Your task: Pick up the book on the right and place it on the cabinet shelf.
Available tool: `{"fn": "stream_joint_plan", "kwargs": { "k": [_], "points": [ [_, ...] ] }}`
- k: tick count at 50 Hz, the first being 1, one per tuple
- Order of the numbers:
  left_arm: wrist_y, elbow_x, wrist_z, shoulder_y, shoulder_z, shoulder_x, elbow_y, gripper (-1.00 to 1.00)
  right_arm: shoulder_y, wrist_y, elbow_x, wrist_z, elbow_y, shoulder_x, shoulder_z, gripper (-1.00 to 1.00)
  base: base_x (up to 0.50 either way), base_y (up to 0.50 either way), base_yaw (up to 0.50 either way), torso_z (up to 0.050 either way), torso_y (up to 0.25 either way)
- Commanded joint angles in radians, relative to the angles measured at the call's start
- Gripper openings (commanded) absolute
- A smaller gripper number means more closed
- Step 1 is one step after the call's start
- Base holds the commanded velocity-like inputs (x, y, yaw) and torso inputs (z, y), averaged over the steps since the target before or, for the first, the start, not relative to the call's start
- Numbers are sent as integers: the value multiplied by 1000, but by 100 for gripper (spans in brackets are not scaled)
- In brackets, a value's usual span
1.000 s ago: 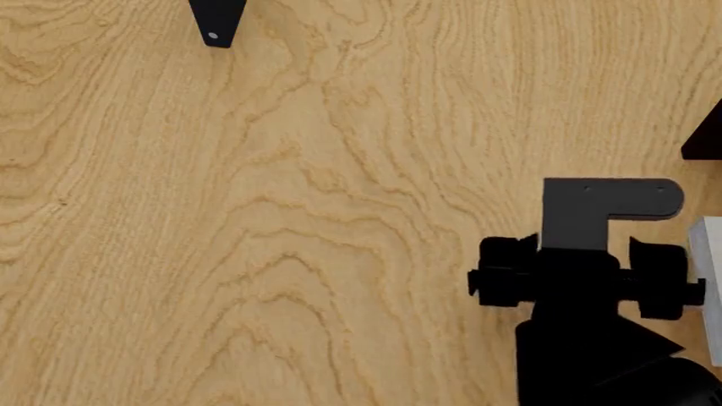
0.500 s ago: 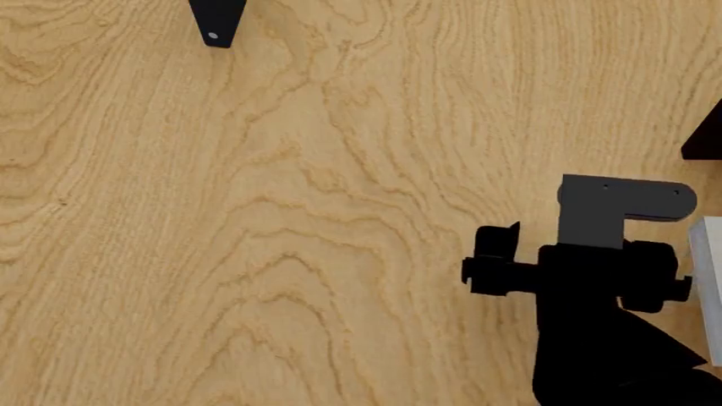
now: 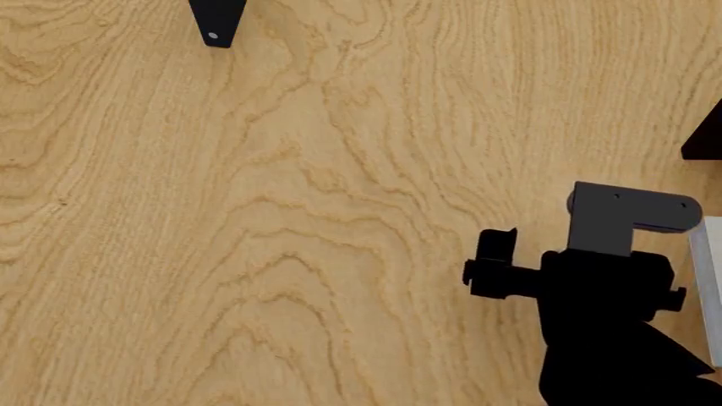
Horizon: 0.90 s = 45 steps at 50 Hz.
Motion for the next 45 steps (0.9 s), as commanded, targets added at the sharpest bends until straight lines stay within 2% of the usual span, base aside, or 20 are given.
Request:
{"fn": "stream_joint_plan", "kwargs": {
  "k": [1,45],
  "points": [
    [1,-1,-1,1,1,-1,1,100,0,-10,8,-21,21,0,9,100,0,0,0,0,0],
    [3,-3,-10,2,6,-6,2,100,51,-11,-15,-34,181,12,21,100,5,-1,2,-3,-8]
  ]
}}
